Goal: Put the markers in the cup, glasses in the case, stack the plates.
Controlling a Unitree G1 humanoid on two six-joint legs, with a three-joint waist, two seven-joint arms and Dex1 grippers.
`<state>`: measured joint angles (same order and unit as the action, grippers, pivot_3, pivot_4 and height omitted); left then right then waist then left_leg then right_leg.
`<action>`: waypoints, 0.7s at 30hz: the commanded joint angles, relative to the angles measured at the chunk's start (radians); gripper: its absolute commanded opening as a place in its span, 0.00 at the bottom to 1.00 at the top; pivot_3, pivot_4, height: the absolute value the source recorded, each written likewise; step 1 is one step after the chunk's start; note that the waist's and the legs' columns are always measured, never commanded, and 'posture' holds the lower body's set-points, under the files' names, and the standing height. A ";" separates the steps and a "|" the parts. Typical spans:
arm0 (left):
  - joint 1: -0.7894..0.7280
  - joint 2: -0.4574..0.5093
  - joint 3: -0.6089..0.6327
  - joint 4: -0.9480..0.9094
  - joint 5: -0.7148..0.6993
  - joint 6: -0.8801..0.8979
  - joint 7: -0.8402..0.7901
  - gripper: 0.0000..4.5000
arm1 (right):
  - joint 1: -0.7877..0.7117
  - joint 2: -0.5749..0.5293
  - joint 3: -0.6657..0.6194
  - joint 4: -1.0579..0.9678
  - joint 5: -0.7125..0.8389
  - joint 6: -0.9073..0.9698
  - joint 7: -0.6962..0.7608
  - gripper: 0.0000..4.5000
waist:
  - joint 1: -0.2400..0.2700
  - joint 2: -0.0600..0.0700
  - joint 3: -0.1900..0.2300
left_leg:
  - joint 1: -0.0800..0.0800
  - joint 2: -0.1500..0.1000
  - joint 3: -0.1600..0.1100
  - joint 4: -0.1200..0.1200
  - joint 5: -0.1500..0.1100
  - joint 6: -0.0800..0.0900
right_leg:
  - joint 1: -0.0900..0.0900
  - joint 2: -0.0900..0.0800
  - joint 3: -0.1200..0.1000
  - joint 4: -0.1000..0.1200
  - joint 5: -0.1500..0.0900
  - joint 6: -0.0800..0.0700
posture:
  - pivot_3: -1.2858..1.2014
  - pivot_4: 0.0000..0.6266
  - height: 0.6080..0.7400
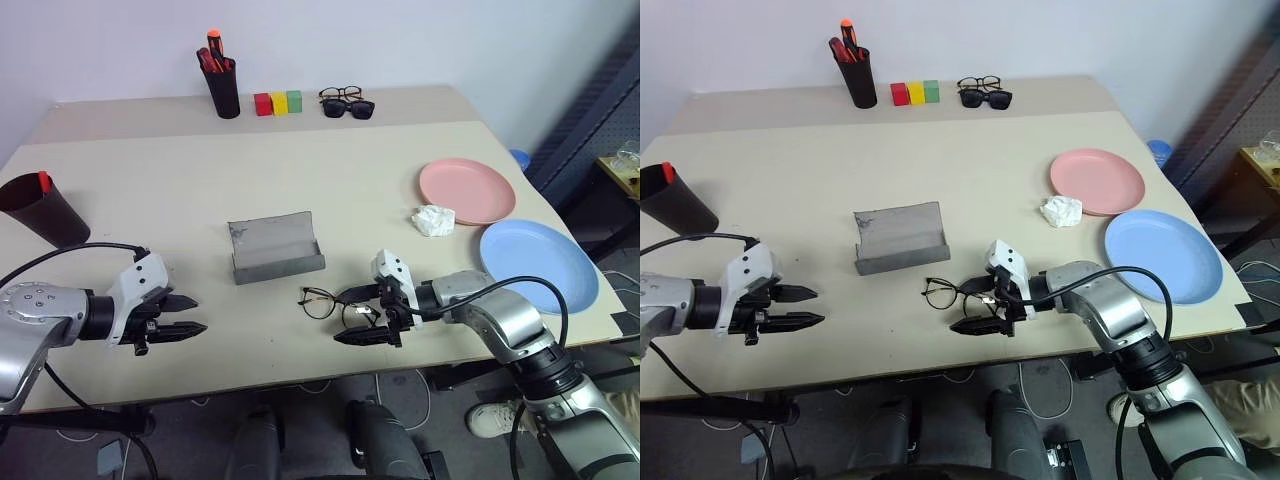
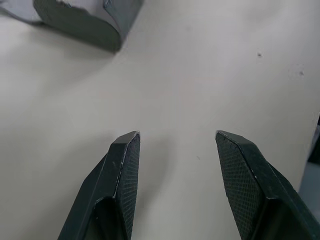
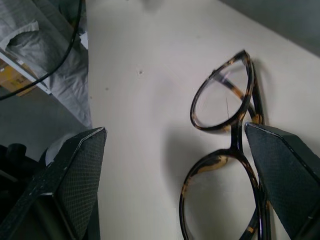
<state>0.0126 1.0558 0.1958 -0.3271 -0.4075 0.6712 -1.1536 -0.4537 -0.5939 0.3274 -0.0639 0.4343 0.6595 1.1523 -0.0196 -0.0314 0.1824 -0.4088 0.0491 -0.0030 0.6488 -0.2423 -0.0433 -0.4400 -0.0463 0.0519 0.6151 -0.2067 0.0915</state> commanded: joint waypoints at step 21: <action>0.056 0.004 0.074 -0.054 -0.049 0.021 0.078 0.55 | -0.020 0.039 -0.017 0.063 -0.071 -0.088 0.032 0.01 | -0.001 0.000 0.000 | 0.001 0.000 0.000 0.000 0.000 0.000 | 0.001 0.000 0.000 0.000 0.000 0.000 | 0.52 0.24 1.00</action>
<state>0.0720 1.0558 0.2319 -0.3656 -0.4470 0.6934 -1.0825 -0.4739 -0.5443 0.3404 0.0018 0.3712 0.5719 1.2016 -0.0204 -0.0318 0.1821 -0.4074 0.0491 -0.0029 0.6488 -0.2424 -0.0436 -0.4392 -0.0465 0.0519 0.6149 -0.2067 0.0914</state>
